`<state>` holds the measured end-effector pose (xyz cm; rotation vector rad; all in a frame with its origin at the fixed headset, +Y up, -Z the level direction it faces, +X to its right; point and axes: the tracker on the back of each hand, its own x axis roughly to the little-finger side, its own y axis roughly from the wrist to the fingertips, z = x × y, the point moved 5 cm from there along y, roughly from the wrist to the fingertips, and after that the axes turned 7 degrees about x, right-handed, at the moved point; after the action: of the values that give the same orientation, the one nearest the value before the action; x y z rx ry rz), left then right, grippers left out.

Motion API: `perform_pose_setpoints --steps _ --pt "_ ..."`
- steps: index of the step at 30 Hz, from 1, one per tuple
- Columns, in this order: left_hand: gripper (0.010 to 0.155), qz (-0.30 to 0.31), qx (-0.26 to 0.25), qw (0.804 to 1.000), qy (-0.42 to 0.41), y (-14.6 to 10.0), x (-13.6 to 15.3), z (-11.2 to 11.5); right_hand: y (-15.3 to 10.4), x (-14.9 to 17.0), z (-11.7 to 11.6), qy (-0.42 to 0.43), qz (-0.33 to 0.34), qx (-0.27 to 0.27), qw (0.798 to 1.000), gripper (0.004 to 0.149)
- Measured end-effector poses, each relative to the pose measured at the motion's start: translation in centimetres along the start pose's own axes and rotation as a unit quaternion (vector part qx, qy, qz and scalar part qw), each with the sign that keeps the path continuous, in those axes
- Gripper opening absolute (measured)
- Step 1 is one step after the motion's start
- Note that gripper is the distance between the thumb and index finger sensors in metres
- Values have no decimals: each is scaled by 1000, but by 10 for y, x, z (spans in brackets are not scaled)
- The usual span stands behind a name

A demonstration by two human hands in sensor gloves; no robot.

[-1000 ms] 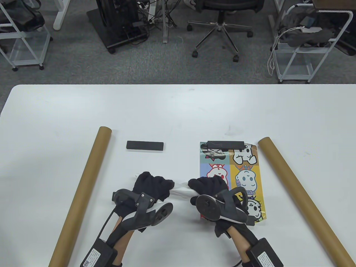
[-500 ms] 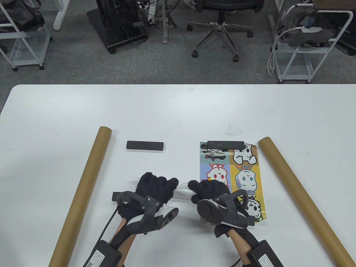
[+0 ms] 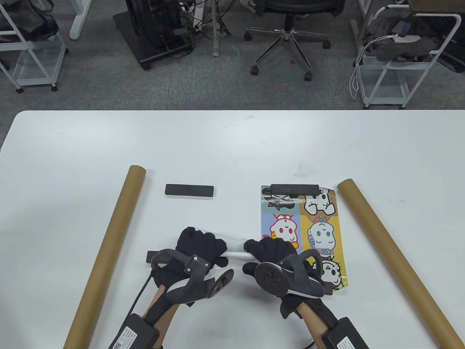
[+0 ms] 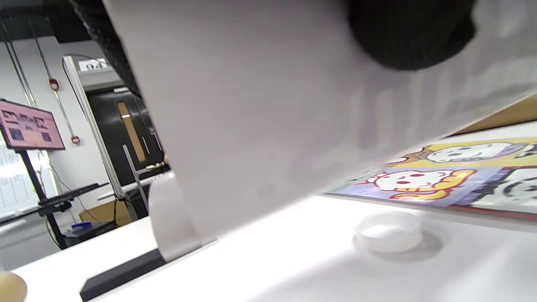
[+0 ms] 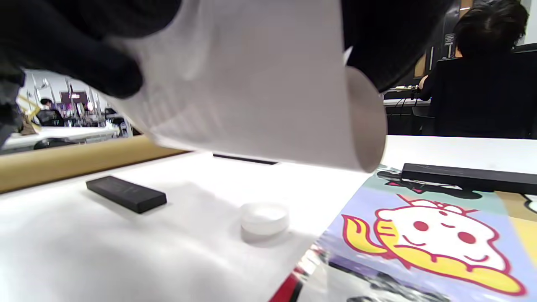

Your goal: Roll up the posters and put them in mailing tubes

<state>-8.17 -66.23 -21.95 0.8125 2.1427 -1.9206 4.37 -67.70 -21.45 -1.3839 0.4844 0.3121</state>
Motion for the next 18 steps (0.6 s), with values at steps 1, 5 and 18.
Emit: perform_pose_setpoints --steps 1,5,18 --pt "36 2 -6 1000 -1 -1 0 -1 0 -1 1 -18 -2 15 1000 53" --pt "41 -3 -18 1000 15 -3 -1 -2 0 -1 5 -22 -5 50 999 44" --pt "50 1 -64 998 8 -5 -5 -11 -4 10 11 -11 -26 71 997 52"
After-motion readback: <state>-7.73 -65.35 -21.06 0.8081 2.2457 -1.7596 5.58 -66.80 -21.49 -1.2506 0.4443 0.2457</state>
